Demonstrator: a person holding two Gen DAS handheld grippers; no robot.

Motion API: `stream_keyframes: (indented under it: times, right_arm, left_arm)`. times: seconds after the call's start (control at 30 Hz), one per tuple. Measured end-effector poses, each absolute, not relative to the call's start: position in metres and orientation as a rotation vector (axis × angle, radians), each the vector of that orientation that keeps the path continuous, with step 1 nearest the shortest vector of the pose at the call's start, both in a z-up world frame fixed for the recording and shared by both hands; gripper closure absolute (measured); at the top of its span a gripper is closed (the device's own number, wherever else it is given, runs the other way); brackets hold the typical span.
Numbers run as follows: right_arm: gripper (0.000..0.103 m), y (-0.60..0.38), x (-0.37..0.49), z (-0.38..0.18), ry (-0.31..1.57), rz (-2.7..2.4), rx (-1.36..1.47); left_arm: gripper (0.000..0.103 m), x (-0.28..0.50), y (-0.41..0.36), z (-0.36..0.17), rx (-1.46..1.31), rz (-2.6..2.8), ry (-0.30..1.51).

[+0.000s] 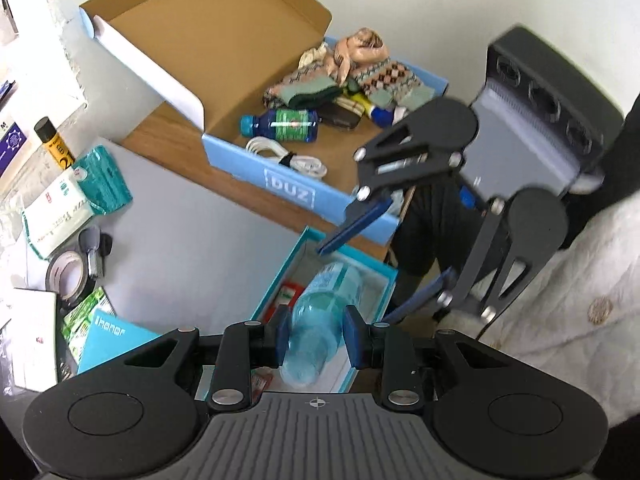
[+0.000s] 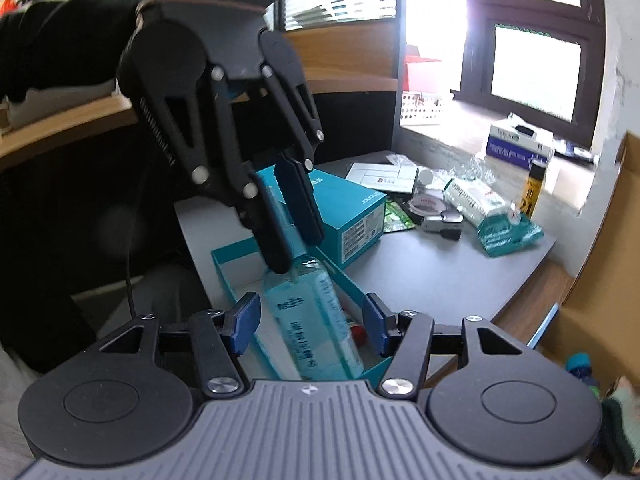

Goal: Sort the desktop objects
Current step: 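Close the right gripper around the light blue spray bottle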

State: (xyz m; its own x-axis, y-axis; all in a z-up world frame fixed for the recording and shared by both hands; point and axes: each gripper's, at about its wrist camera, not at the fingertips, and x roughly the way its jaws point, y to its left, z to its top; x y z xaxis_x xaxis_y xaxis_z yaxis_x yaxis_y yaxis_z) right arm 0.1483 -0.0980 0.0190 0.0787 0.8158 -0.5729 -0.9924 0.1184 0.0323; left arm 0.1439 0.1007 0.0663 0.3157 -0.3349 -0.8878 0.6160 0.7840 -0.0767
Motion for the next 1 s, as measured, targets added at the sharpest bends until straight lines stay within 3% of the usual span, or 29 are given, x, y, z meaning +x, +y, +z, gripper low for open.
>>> stream_keyframes:
  times: [0.27, 0.47, 0.77, 0.9, 1.0]
  right_arm:
    - [0.043, -0.074, 0.133, 0.027, 0.505, 1.435, -0.470]
    - [0.043, -0.075, 0.141, 0.030, 0.599, 1.429, -0.486]
    - [0.043, -0.061, 0.146, 0.030, 0.667, 1.481, -0.487]
    - [0.059, -0.054, 0.148, 0.031, 0.698, 1.504, -0.487]
    - [0.059, -0.047, 0.148, 0.030, 0.712, 1.526, -0.493]
  left_arm:
    - [0.080, 0.150, 0.091, 0.049, 0.331, -0.655, 1.102]
    - [0.079, 0.146, 0.119, 0.050, 0.285, -0.614, 1.100]
    - [0.063, 0.118, 0.158, 0.048, 0.244, -0.570, 1.105]
    - [0.062, 0.105, 0.166, 0.047, 0.228, -0.557, 1.098]
    - [0.062, 0.095, 0.173, 0.047, 0.208, -0.560, 1.094]
